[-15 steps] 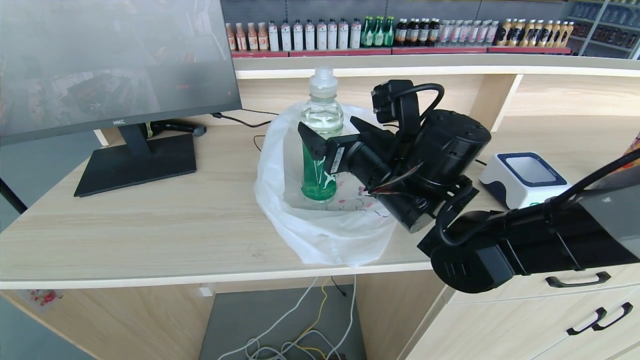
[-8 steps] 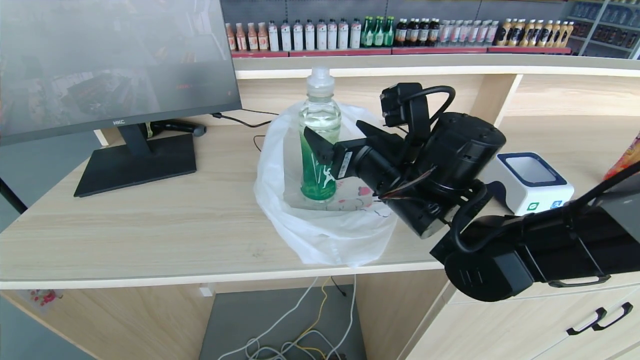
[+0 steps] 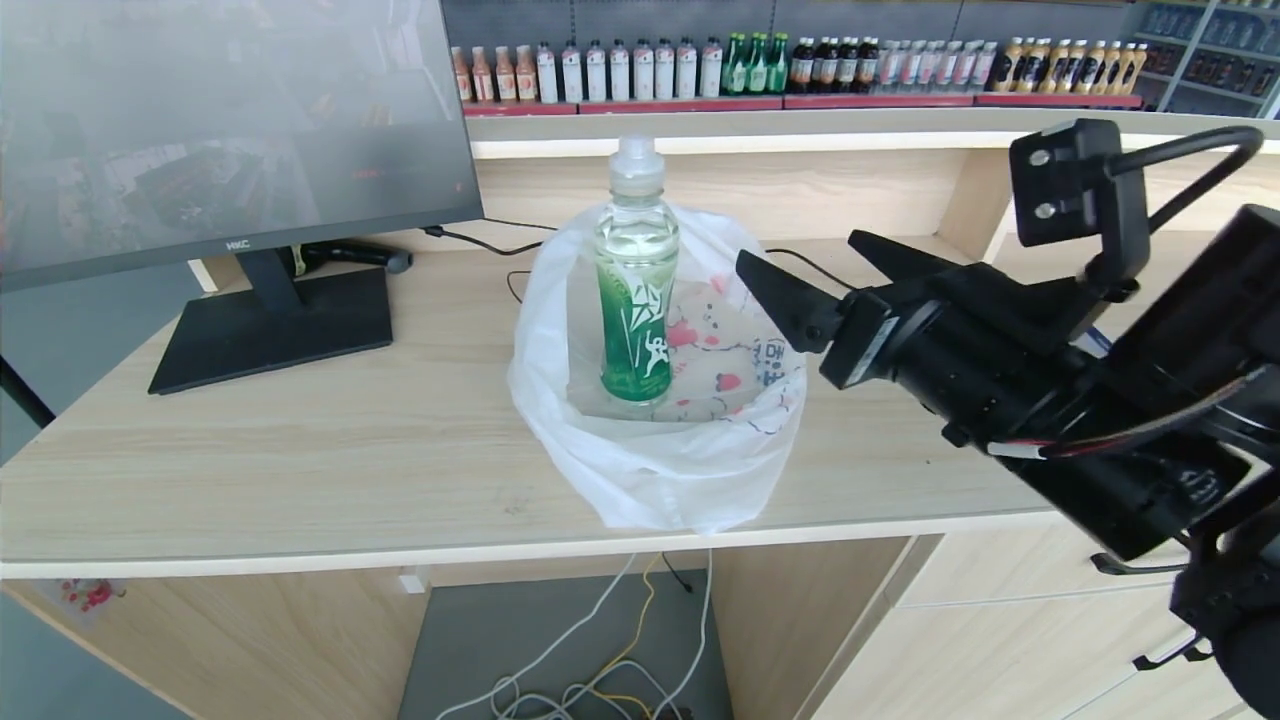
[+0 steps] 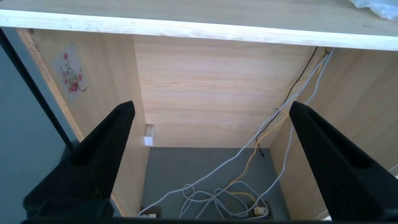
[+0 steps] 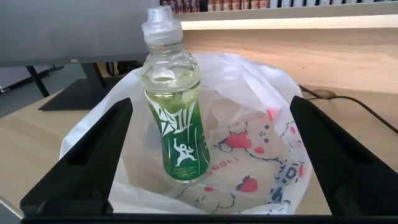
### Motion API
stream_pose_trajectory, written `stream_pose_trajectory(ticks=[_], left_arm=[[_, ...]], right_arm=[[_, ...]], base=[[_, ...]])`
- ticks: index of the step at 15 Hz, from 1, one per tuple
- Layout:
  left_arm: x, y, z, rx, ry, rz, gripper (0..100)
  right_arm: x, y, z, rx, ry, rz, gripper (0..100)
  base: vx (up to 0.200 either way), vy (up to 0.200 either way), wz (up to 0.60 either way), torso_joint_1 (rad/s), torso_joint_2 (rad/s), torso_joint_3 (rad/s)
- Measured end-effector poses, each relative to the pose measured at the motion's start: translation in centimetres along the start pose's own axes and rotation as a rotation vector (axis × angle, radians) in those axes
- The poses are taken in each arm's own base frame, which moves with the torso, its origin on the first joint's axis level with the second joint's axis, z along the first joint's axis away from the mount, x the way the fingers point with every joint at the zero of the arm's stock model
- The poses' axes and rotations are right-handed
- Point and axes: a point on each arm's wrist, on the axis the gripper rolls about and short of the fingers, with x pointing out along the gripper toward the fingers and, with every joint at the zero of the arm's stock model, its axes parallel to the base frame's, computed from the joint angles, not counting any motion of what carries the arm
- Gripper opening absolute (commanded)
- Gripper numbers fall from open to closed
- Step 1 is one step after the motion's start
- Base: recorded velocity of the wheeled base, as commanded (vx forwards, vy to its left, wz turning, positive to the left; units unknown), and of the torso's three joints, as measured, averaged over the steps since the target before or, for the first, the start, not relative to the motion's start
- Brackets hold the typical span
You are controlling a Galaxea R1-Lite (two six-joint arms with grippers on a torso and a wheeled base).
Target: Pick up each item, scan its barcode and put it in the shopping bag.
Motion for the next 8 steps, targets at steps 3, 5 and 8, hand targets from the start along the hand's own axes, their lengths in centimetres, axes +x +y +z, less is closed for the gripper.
stream_pose_trajectory(ticks=[3,5,8], left_arm=[[0.0,0.0,0.0,0.001,0.000,-0.001,100],[0.0,0.0,0.0,0.000,0.000,-0.001,100],[0.0,0.0,0.0,-0.003,0.000,0.000,100]], right_arm=[[-4.9,-1.2,1.0,-0.045,0.043,0.007,100],[-7.2,-1.5,1.9,-0.081,0.018,0.065,100],[-8.1,-1.7,3.2,-0.074,-0.055,0.061,100]], base=[[0.000,0.000,0.00,0.000,0.00,0.000],[0.000,0.000,0.00,0.000,0.00,0.000],[-0.200,0.000,0.00,0.007,0.00,0.002]])
